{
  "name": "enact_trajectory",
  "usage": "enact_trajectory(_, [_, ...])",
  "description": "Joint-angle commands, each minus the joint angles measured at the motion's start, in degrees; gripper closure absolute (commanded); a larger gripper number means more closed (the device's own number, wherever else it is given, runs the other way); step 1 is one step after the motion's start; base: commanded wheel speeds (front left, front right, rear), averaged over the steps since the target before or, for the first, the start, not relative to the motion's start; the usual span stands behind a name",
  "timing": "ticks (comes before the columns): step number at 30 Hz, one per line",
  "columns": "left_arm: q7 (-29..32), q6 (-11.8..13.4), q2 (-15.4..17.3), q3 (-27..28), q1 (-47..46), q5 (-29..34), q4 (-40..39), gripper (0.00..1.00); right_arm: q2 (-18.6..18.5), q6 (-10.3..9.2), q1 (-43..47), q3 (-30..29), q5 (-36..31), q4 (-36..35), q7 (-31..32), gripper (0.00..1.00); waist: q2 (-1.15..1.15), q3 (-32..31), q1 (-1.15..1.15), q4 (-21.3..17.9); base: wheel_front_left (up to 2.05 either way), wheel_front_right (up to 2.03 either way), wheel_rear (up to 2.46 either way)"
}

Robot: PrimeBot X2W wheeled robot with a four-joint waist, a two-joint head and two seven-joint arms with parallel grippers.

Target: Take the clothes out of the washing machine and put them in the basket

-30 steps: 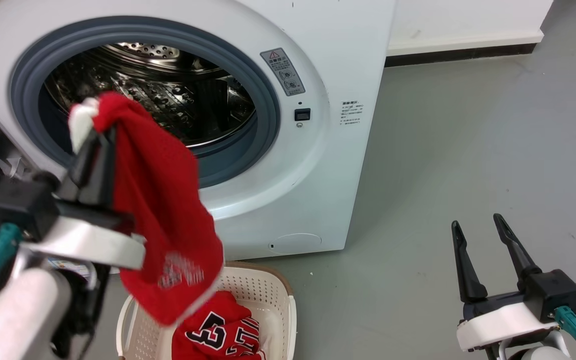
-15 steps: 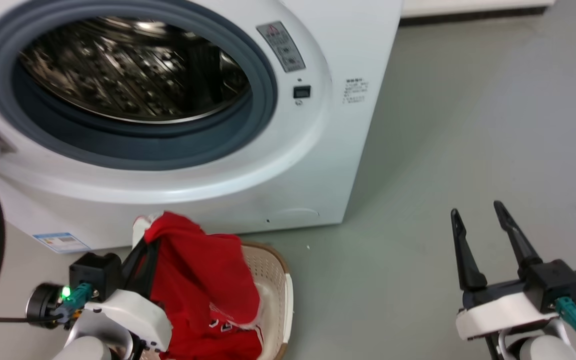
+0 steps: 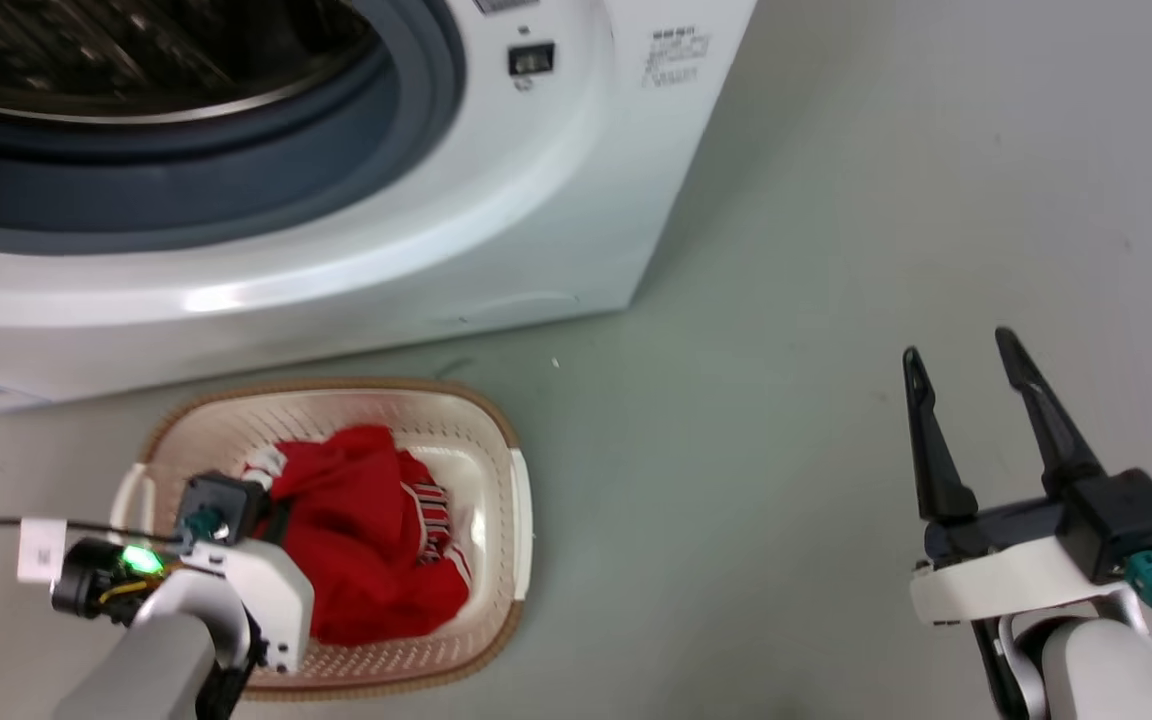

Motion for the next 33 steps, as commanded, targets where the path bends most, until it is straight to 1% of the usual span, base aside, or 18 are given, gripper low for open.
enact_trajectory(1, [-0.37,-0.97,-0.99,0.11,-2.35,-0.1,3.33,1.0,0.09,-0.07,-1.23,0.16,0.2,-0.65,-0.13,0.0,0.0,4.86,-0.01,-2.33,0.0,0.0,0.0])
enact_trajectory(6, [-0.94,-3.51,-2.88,-0.16,-8.55,0.21,13.83,1.0,0.08,-0.08,-2.19,0.56,0.29,-1.21,-0.13,0.0,0.0,9.79,-0.01,-3.59,0.0,0.0,0.0])
enact_trajectory(7, [-1.09,-4.49,-3.73,0.5,-11.52,-0.4,19.55,1.0,0.09,-0.08,-3.08,0.8,0.63,-1.7,-0.13,0.0,0.0,12.64,-0.01,-4.21,0.0,0.0,0.0])
enact_trajectory(11, [-1.64,-5.6,-4.79,1.5,-14.81,-1.53,25.29,1.0,0.07,-0.08,-3.86,0.87,1.22,-2.2,-0.13,0.0,0.0,15.53,-0.01,-5.12,0.0,0.0,0.0])
enact_trajectory(18, [-3.26,-6.15,-6.1,1.97,-17.92,-1.54,30.37,1.0,0.08,-0.08,-4.46,1.01,1.57,-2.31,-0.13,0.0,0.0,18.17,-0.01,-5.87,0.0,0.0,0.0])
enact_trajectory(20, [-3.59,-5.03,-6.27,2.36,-18.32,-1.84,31.48,1.0,0.08,-0.08,-4.57,0.89,1.49,-1.99,-0.13,0.0,0.0,18.05,-0.01,-5.85,0.0,0.0,0.0])
enact_trajectory(21, [-3.6,-4.78,-6.34,2.45,-18.4,-1.85,31.79,0.59,0.08,-0.08,-4.63,0.86,1.45,-1.82,-0.13,0.0,0.0,17.88,-0.01,-5.82,0.0,0.0,0.0])
enact_trajectory(22, [-3.75,-4.8,-7.38,2.43,-17.83,-1.84,32.59,0.0,0.08,-0.08,-5.0,0.52,1.38,-1.59,-0.13,0.0,0.0,16.74,-0.01,-5.41,0.0,0.0,0.0])
enact_trajectory(27, [-4.0,-5.28,-8.06,2.74,-16.98,-1.52,31.85,0.0,0.07,-0.08,-5.01,0.05,1.09,-0.7,-0.12,0.0,0.0,13.25,-0.01,-4.13,0.0,0.0,0.0])
enact_trajectory(29, [-4.02,-5.38,-8.13,3.35,-16.34,-1.22,29.53,0.0,0.07,-0.07,-4.6,-0.34,0.77,-0.12,-0.12,0.0,0.0,11.18,-0.01,-3.23,0.0,0.0,0.0])
enact_trajectory(33, [-3.97,-4.77,-7.88,6.23,-13.94,-0.14,22.81,0.0,0.06,-0.07,-3.4,-1.58,-0.13,1.26,-0.12,0.0,0.0,6.15,-0.01,-1.15,0.0,0.0,0.0])
